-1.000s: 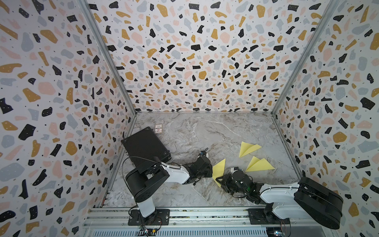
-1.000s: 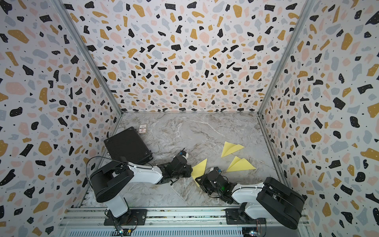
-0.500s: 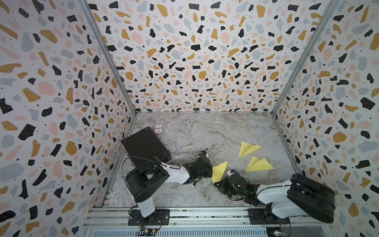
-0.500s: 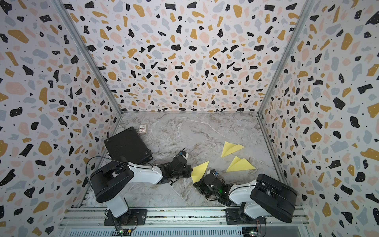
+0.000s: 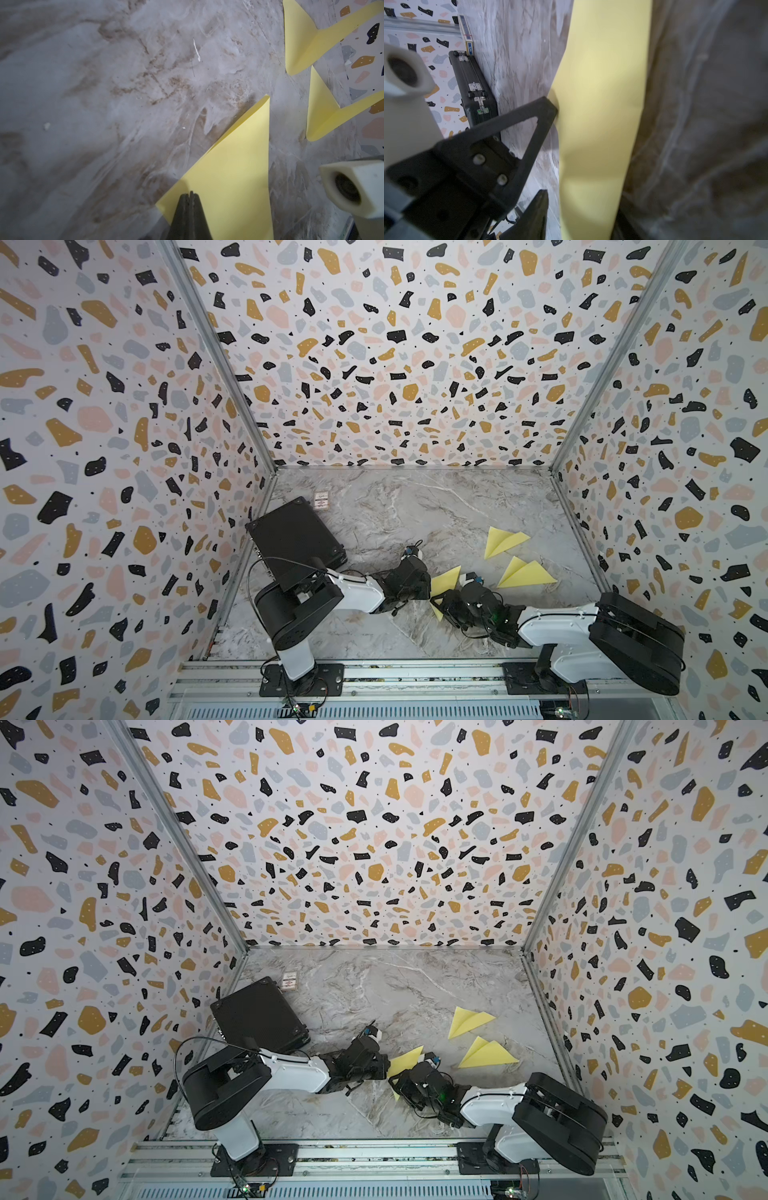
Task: Fold the square paper diagonally
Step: Pick up the paper from the center of the board.
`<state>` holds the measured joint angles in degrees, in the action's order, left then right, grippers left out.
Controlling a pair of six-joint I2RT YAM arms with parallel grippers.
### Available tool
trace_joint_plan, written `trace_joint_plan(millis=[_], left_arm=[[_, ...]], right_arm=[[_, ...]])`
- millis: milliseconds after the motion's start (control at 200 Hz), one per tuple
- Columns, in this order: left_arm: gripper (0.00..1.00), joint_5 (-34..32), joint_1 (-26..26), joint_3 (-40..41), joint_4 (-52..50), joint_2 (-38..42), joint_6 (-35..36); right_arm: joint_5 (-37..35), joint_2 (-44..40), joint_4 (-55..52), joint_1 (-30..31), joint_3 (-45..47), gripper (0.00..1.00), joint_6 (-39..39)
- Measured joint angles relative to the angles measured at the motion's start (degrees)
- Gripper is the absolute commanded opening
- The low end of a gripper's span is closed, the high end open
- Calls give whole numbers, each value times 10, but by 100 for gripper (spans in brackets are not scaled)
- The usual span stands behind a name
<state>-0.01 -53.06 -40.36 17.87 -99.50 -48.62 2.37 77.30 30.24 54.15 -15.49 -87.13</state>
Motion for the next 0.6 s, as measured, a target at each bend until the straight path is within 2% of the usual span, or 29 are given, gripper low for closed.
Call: trace_joint_plan(millis=[170,275,395,521,601], left_arm=[[0,0,0,0,0,0,0],[0,-1,0,0,0,0,1],[0,-1,0,0,0,0,2],[0,-1,0,0,0,0,5],[0,0,0,0,1,0,6]], right_arm=[[5,6,-4,-35,-6,41,28],[7,6,-11,-54,-8,36,46],[11,7,-23,-77,-10,23,63],[17,17,-32,-92,-14,4,79],[22,22,-32,-97,-16,0,87]])
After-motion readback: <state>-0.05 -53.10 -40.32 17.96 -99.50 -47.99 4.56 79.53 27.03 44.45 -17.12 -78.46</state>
